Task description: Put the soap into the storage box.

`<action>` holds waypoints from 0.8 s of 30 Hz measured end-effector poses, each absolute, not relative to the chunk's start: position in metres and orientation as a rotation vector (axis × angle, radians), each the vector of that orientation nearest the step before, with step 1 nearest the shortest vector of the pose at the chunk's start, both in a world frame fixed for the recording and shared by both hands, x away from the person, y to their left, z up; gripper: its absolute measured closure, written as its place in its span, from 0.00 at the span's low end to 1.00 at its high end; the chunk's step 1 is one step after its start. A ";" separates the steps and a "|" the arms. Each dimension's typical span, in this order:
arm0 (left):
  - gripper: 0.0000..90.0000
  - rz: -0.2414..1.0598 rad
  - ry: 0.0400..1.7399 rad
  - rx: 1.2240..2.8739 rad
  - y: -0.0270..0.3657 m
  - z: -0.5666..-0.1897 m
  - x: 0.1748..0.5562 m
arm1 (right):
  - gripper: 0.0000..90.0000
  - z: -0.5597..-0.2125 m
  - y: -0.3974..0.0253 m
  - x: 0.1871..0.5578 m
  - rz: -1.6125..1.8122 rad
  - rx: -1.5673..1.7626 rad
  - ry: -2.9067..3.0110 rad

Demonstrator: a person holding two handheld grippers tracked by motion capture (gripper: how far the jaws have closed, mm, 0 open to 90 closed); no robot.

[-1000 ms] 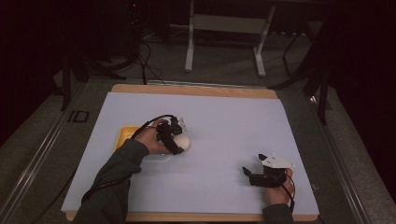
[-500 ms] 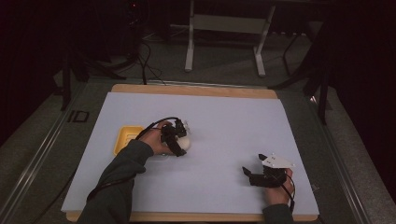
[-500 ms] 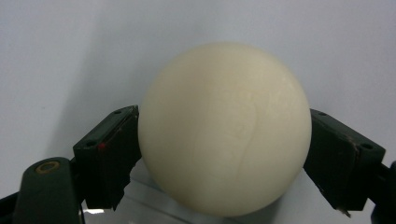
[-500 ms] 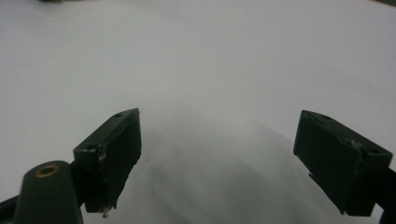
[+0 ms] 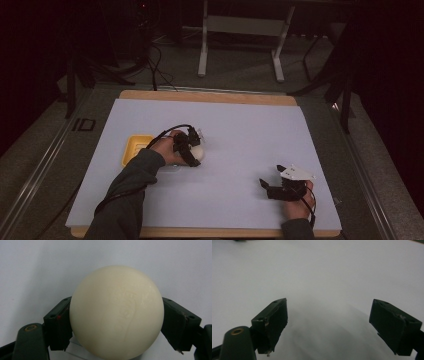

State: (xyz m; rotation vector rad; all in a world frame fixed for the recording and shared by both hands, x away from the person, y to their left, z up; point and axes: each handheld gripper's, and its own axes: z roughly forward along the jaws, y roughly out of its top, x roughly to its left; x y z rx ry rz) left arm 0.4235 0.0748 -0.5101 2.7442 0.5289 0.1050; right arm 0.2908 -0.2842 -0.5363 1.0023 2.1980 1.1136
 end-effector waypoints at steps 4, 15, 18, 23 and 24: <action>0.28 0.095 0.532 2.763 0.074 -0.508 0.423 | 0.17 -0.536 -0.284 0.291 1.113 1.002 2.199; 0.28 0.088 0.501 2.803 0.073 -0.506 0.419 | 0.17 -0.536 -0.284 0.291 1.112 1.002 2.200; 0.28 0.092 0.484 2.818 0.074 -0.506 0.418 | 0.17 -0.536 -0.284 0.291 1.112 1.002 2.200; 0.28 0.100 0.474 2.830 0.077 -0.504 0.416 | 0.17 -0.536 -0.284 0.291 1.112 1.002 2.199; 0.28 0.096 0.473 2.826 0.077 -0.504 0.416 | 0.17 -0.536 -0.284 0.291 1.112 1.002 2.199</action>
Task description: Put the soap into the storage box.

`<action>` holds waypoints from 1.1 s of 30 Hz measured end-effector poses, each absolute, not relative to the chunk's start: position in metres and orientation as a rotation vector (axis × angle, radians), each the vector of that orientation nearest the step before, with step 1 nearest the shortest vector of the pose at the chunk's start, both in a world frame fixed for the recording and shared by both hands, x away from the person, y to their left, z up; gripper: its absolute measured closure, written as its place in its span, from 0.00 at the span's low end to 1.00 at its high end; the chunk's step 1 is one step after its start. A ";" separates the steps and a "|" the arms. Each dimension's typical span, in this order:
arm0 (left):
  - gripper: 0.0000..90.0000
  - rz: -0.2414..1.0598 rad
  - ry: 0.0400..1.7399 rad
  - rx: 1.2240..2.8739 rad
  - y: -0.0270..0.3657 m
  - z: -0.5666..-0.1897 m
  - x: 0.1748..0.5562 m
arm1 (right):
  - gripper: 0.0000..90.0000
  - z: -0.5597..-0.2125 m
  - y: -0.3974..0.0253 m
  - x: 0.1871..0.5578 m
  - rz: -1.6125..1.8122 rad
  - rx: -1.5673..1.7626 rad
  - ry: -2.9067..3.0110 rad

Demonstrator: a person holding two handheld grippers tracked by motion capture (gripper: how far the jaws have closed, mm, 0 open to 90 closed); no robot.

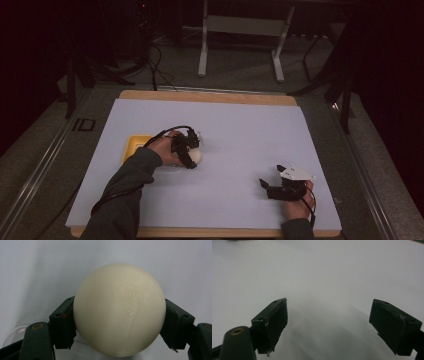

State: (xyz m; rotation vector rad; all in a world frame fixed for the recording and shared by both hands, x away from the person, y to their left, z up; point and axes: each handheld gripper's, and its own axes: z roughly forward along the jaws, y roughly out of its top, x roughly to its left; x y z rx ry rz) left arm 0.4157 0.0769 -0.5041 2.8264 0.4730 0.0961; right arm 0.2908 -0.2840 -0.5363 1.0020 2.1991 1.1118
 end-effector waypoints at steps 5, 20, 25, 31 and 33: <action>0.28 0.098 0.464 2.822 0.077 -0.499 0.413 | 0.17 -0.536 -0.284 0.291 1.111 1.003 2.199; 0.28 0.128 0.464 2.796 0.090 -0.478 0.406 | 0.17 -0.536 -0.284 0.291 1.112 1.001 2.199; 0.28 0.141 0.471 2.794 0.097 -0.473 0.407 | 0.17 -0.536 -0.284 0.291 1.111 1.001 2.198; 0.28 0.147 0.499 2.783 0.107 -0.468 0.406 | 0.17 -0.536 -0.284 0.291 1.111 1.001 2.198; 0.28 0.149 0.501 2.788 0.110 -0.466 0.406 | 0.17 -0.536 -0.284 0.291 1.111 1.001 2.198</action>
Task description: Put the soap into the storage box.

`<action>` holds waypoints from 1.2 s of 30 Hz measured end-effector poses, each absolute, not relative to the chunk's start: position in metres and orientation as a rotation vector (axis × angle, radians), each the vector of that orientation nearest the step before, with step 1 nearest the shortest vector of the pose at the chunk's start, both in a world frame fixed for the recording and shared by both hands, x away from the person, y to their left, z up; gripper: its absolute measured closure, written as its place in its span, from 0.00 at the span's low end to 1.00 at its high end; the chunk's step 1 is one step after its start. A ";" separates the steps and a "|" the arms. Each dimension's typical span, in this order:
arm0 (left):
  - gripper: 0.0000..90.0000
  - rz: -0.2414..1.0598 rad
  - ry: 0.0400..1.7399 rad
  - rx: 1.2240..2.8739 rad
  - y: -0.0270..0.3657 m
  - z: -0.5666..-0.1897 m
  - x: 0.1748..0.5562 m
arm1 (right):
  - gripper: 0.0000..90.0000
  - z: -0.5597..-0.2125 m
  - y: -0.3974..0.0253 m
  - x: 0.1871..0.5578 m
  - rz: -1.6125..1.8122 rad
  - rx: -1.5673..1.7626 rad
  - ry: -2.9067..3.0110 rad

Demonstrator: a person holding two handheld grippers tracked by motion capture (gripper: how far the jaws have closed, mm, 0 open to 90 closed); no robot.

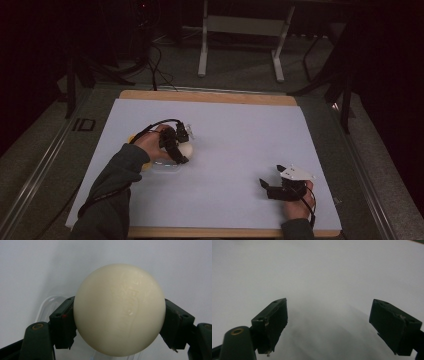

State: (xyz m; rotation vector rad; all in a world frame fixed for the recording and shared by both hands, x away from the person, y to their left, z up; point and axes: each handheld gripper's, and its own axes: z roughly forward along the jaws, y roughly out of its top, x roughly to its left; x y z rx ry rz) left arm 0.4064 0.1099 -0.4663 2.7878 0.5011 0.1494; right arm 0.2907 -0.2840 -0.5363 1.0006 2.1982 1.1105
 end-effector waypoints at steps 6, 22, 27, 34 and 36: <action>0.28 0.174 0.513 2.768 0.120 -0.457 0.406 | 0.17 -0.536 -0.284 0.291 1.110 1.001 2.198; 0.29 0.239 0.583 2.732 0.154 -0.435 0.405 | 0.17 -0.536 -0.284 0.291 1.108 1.002 2.196; 0.29 0.247 0.607 2.711 0.164 -0.431 0.404 | 0.17 -0.536 -0.284 0.290 1.107 1.004 2.194; 0.28 0.260 0.648 2.699 0.178 -0.427 0.403 | 0.17 -0.536 -0.284 0.290 1.108 1.006 2.191; 0.28 0.268 0.660 2.698 0.181 -0.426 0.403 | 0.17 -0.536 -0.284 0.290 1.109 1.006 2.190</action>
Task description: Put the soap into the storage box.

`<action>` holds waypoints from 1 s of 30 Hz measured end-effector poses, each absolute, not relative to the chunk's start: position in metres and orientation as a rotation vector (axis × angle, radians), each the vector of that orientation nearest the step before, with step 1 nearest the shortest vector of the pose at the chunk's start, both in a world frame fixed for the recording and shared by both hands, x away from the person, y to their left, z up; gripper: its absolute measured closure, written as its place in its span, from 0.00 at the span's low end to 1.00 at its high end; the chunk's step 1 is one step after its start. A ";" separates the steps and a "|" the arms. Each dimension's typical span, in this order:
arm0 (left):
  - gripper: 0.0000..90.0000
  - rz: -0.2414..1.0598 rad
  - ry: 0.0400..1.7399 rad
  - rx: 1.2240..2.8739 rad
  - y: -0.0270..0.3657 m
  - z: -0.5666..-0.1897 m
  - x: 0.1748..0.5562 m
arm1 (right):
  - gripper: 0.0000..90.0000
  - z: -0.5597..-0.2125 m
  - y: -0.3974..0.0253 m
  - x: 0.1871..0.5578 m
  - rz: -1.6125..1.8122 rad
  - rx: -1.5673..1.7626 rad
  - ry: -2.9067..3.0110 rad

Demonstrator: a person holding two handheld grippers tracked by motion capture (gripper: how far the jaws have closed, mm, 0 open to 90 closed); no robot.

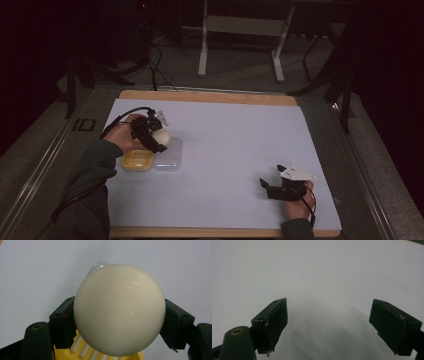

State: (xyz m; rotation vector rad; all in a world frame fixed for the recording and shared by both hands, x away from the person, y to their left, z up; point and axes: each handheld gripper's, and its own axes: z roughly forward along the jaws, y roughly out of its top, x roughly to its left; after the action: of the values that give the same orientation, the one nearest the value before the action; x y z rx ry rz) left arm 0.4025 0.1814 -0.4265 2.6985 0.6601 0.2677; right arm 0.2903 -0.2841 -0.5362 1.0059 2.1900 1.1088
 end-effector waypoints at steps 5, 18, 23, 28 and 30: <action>0.28 0.271 0.688 2.698 0.190 -0.427 0.402 | 0.17 -0.536 -0.284 0.290 1.107 1.006 2.191; 0.29 0.265 0.761 2.698 0.210 -0.434 0.401 | 0.17 -0.536 -0.284 0.290 1.112 1.009 2.186; 0.29 0.271 0.787 2.695 0.215 -0.436 0.401 | 0.17 -0.536 -0.284 0.290 1.112 1.008 2.185; 0.29 0.273 0.807 2.694 0.220 -0.438 0.400 | 0.17 -0.536 -0.284 0.290 1.113 1.009 2.184; 0.29 0.273 0.817 2.694 0.221 -0.439 0.400 | 0.17 -0.536 -0.285 0.290 1.115 1.010 2.184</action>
State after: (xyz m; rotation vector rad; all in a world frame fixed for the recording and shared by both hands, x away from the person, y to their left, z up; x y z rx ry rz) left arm 0.3999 0.2213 -0.4387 2.6943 0.8173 0.2728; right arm 0.2903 -0.2846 -0.5362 1.0104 2.1838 1.1152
